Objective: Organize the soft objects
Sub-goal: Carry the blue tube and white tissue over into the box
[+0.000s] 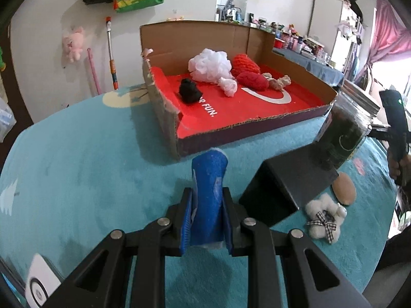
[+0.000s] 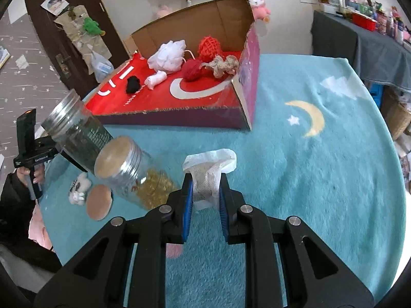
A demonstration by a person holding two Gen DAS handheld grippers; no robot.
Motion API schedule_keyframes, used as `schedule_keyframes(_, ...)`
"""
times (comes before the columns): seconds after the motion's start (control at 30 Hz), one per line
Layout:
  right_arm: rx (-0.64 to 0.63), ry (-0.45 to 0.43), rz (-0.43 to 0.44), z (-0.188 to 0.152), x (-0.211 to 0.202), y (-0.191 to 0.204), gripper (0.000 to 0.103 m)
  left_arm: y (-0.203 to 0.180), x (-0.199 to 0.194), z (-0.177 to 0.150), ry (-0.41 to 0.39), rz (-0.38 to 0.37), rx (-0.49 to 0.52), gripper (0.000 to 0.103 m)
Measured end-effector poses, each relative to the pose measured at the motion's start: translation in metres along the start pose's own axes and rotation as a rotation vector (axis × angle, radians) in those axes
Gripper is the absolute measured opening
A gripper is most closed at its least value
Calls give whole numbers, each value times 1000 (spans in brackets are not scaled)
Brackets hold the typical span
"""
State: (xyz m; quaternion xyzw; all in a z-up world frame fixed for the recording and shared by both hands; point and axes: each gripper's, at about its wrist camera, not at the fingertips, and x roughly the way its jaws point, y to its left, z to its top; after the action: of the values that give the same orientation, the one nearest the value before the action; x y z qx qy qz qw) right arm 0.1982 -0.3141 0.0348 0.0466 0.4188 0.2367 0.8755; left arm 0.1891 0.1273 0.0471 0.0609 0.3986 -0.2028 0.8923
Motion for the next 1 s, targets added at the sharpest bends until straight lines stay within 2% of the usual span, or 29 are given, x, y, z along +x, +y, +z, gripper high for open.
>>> schedule_keyframes(0.17, -14, 8, 44, 10, 4, -4, 17, 0, 0, 12, -1, -14, 43, 22)
schedule_keyframes(0.5, -23, 19, 103, 31, 7, -3, 17, 5, 1, 32, -3, -53, 63, 22)
schedule_keyframes(0.8, -44, 29, 173, 50, 7, 3, 17, -11, 1, 58, -12, -73, 122, 22)
schedule_keyframes(1.0, -78, 19, 163, 70, 13, 17, 17, -20, 15, 80, 4, -85, 100, 23)
